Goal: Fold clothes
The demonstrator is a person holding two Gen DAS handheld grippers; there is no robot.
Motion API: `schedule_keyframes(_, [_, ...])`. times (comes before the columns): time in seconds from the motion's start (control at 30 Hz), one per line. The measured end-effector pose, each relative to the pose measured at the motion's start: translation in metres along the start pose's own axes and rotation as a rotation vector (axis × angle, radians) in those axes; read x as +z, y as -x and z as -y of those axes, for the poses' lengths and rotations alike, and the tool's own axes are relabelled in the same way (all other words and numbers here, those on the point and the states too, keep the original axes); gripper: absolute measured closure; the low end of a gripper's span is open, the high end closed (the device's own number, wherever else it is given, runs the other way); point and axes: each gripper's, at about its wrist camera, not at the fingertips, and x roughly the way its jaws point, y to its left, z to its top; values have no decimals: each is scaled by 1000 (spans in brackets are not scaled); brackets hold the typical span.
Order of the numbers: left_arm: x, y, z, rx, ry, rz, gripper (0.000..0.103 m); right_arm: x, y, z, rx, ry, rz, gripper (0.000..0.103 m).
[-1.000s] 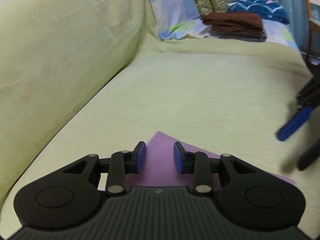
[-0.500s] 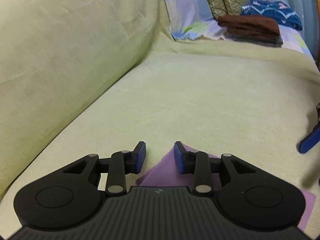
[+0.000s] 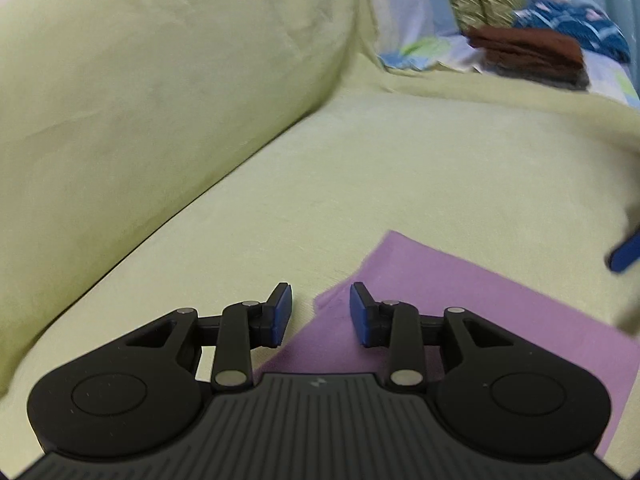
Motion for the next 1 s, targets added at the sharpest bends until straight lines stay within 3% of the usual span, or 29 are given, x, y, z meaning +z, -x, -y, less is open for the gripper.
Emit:
schedule_keyframes(0.5, [-38, 10, -36, 101, 62, -80, 59, 2, -5, -3, 4, 8, 1, 51])
schedule_keyframes(0.6, [-40, 19, -42, 151, 71, -85, 59, 3, -6, -4, 5, 18, -2, 51])
schedule_keyframes(0.83, [-67, 27, -65, 212, 146, -134, 58, 3, -7, -5, 4, 33, -9, 50])
schedule_keyframes(1.0, [-85, 30, -93, 252, 261, -144, 54, 4, -6, -6, 2, 37, -10, 50])
